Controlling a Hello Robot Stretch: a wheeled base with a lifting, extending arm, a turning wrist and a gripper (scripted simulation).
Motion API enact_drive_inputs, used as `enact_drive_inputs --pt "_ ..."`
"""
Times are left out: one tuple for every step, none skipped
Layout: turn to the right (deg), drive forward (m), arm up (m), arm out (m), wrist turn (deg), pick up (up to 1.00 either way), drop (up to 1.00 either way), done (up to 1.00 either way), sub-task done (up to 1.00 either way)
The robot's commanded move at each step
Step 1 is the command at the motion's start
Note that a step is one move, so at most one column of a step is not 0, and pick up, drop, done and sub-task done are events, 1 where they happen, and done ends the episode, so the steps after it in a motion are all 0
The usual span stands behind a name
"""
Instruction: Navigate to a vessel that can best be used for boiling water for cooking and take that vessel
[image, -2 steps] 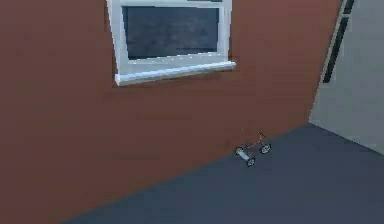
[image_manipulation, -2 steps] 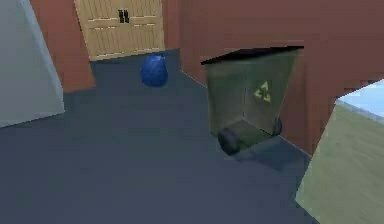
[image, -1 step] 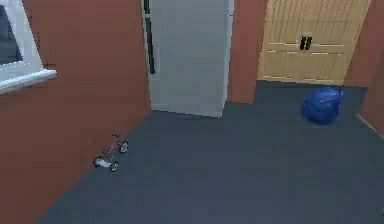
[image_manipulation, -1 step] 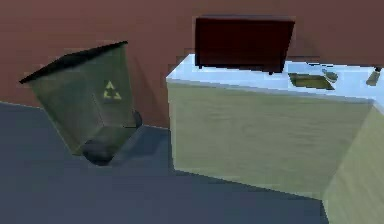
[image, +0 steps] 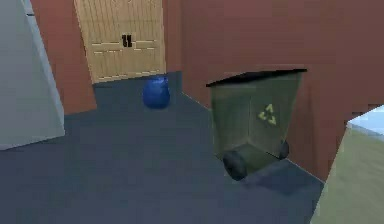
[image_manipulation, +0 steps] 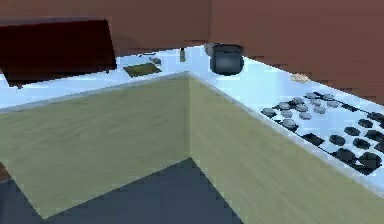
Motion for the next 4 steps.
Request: enact_drive_inputs --pt "45.0 0.00 0.00 0.00 0.0 0.00 0.00 0.00 0.00" --pt "42.0 0.00 0.00 0.00 0.0 0.00 0.00 0.00 0.00" --pt "0.0 0.50 0.00 0.00 0.0 0.00 0.00 0.00 0.00" --pt "-45.0 0.00 0.00 0.00 0.0 0.00 0.00 0.00 0.00"
